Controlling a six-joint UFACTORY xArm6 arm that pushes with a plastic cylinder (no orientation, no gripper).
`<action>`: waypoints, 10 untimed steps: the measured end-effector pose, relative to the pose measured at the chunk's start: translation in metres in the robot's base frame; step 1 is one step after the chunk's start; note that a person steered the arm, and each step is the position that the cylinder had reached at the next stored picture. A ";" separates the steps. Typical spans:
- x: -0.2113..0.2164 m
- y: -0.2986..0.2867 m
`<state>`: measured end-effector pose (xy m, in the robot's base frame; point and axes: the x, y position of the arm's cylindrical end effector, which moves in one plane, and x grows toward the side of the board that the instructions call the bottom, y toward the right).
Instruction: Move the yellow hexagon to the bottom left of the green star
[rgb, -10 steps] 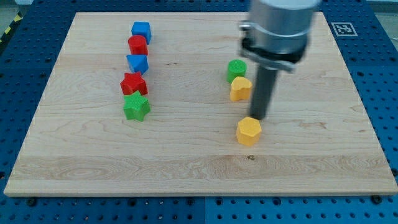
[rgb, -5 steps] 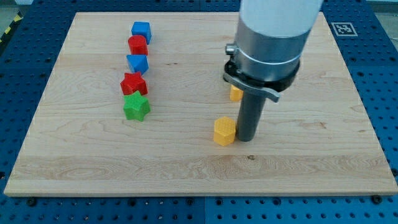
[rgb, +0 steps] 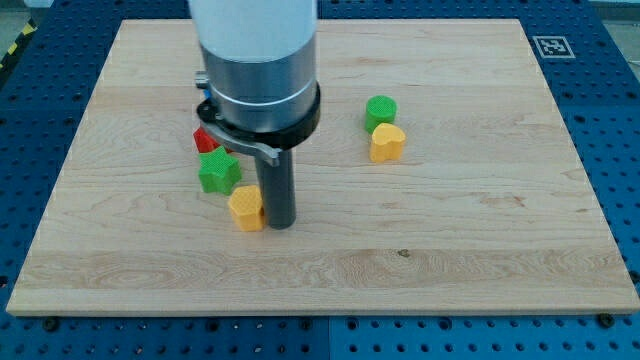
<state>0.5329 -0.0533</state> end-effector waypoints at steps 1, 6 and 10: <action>-0.010 -0.008; -0.016 -0.051; -0.014 0.016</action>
